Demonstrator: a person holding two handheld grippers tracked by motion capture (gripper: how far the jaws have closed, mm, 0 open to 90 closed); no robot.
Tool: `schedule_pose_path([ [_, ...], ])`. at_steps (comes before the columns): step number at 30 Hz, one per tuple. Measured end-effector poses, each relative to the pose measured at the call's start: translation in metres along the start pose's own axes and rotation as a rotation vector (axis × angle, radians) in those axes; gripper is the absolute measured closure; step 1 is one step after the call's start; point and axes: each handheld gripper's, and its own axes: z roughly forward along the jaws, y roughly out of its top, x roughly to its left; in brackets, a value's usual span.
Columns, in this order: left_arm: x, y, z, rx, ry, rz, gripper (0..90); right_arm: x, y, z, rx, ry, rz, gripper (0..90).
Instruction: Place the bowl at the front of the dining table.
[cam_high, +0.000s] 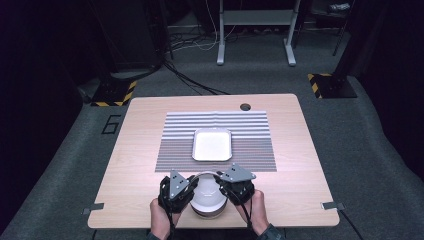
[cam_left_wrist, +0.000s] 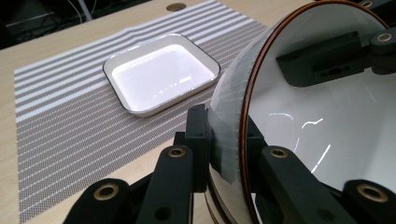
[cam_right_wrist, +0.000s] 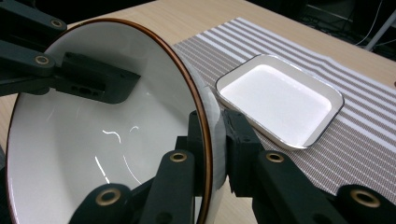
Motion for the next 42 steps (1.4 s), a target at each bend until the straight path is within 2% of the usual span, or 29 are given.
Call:
schedule_pose_path([
  [20, 0.002, 0.020, -0.006, -0.044, 0.011, 0.013, 80.0, -0.006, 0.018, -0.011, -0.054, -0.028, -0.020, 81.8],
  [28, 0.002, 0.030, -0.006, -0.056, 0.016, 0.037, 80.1, -0.010, 0.024, -0.015, -0.074, -0.044, -0.023, 81.7],
  [36, 0.006, 0.038, -0.004, -0.069, 0.014, 0.043, 80.1, -0.014, 0.031, -0.017, -0.082, -0.058, -0.039, 81.7],
  [42, 0.010, 0.044, -0.002, -0.079, 0.010, 0.029, 80.3, -0.018, 0.036, -0.016, -0.094, -0.065, -0.026, 81.7],
])
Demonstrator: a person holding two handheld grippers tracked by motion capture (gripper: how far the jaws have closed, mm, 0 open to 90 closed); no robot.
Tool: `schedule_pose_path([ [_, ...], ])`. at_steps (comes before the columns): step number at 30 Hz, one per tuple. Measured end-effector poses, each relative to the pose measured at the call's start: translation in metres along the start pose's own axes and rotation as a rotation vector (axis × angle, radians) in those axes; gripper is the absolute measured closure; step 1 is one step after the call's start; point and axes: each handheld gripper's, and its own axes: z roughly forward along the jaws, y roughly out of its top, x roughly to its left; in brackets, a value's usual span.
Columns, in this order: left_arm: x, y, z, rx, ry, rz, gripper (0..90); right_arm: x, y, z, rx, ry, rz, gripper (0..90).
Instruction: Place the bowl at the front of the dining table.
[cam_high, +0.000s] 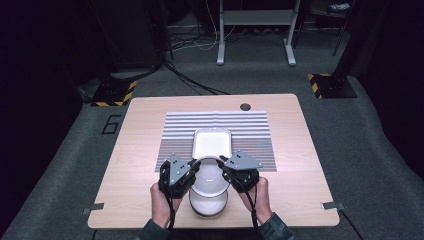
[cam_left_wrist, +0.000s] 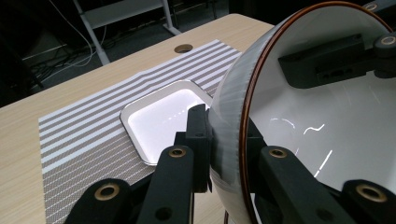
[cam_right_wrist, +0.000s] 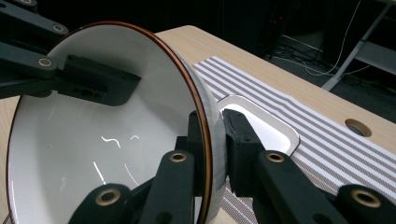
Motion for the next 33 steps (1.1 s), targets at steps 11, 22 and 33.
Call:
schedule_pose_path([
  [11, 0.004, 0.007, 0.002, -0.005, -0.005, 0.000, 80.2, -0.005, 0.007, 0.001, -0.009, -0.004, -0.005, 81.7],
  [22, 0.006, 0.015, 0.003, -0.014, -0.007, 0.004, 79.9, -0.010, 0.011, 0.001, -0.022, -0.002, 0.001, 81.7],
  [33, 0.014, 0.018, 0.014, -0.014, -0.018, -0.016, 79.8, -0.020, 0.016, 0.009, -0.020, 0.001, -0.006, 81.5],
])
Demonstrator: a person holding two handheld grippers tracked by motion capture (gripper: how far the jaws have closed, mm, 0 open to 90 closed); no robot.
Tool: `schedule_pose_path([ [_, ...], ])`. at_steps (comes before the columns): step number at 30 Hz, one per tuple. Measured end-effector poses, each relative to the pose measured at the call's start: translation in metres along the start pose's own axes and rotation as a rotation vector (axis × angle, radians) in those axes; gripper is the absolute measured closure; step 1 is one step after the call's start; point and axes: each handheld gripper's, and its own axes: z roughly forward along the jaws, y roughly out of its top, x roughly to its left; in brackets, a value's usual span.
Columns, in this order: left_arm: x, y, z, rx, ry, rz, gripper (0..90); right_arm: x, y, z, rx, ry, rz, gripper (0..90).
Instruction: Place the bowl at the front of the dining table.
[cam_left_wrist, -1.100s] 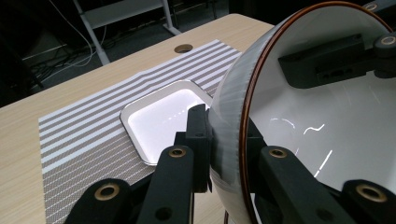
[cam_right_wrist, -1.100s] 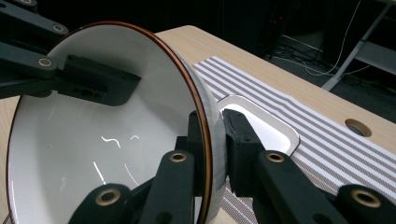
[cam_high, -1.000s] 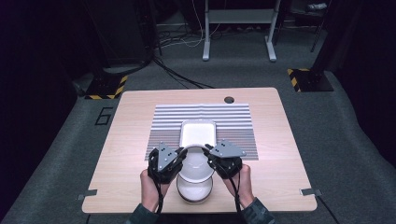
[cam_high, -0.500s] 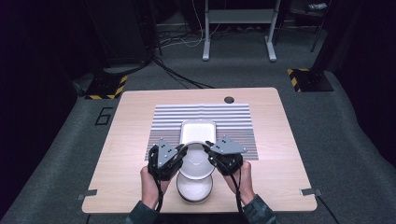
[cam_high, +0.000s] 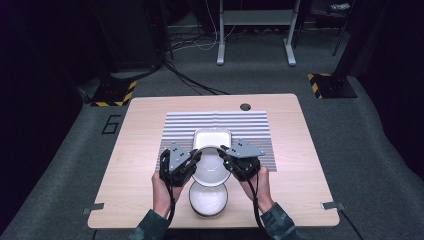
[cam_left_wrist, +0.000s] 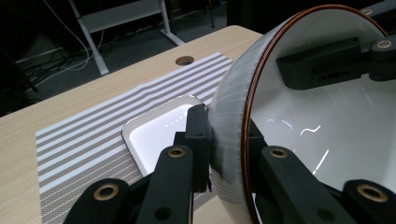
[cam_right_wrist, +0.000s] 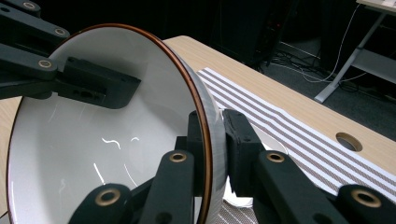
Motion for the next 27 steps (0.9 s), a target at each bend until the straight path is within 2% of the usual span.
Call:
schedule_pose_path([
  [10, 0.010, -0.001, 0.012, 0.005, -0.005, -0.030, 79.9, -0.008, 0.002, 0.014, 0.019, 0.004, -0.006, 81.5],
  [27, 0.030, 0.003, 0.036, 0.042, -0.020, -0.073, 80.4, -0.024, 0.008, 0.038, 0.065, 0.017, 0.024, 81.5],
])
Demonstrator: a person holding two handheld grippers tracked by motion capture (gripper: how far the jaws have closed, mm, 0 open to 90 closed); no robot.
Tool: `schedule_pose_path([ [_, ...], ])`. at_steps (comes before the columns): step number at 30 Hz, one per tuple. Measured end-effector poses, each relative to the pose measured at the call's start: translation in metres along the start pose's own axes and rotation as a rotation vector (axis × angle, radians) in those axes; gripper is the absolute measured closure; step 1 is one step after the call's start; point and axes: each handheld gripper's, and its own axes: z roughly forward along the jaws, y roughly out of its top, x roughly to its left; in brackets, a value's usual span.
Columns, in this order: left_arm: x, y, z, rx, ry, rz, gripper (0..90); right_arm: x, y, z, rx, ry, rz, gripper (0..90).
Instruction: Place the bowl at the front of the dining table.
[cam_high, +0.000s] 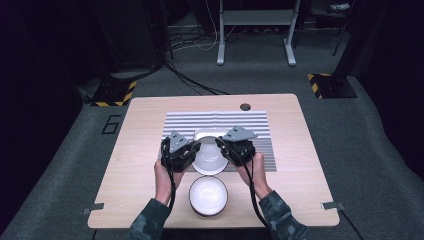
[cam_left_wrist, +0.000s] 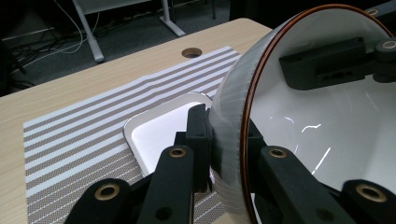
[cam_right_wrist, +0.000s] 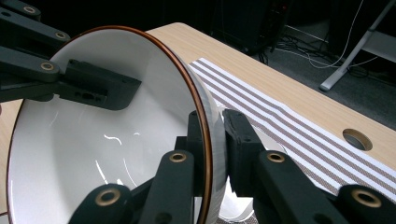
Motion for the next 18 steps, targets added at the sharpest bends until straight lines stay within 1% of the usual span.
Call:
schedule_pose_path([
  [3, 0.003, 0.001, 0.004, 0.004, -0.001, -0.007, 80.5, -0.004, 0.001, 0.004, 0.008, 0.004, 0.012, 81.4],
  [7, 0.007, 0.002, 0.009, 0.015, -0.006, -0.017, 80.5, -0.007, 0.003, 0.009, 0.016, 0.005, 0.013, 81.3],
  [8, 0.008, 0.003, 0.011, 0.015, -0.006, -0.021, 80.5, -0.008, 0.003, 0.011, 0.022, 0.011, 0.028, 81.2],
  [10, 0.011, 0.003, 0.013, 0.019, -0.006, -0.024, 80.6, -0.010, 0.003, 0.014, 0.025, 0.013, 0.030, 81.3],
  [11, 0.012, 0.003, 0.014, 0.022, -0.010, -0.028, 80.6, -0.011, 0.004, 0.015, 0.024, 0.010, 0.023, 81.3],
  [13, 0.014, 0.004, 0.017, 0.025, -0.010, -0.032, 80.7, -0.012, 0.004, 0.017, 0.033, 0.010, 0.037, 81.3],
  [18, 0.018, 0.004, 0.023, 0.040, -0.014, -0.039, 80.7, -0.016, 0.004, 0.024, 0.043, 0.015, 0.045, 81.3],
])
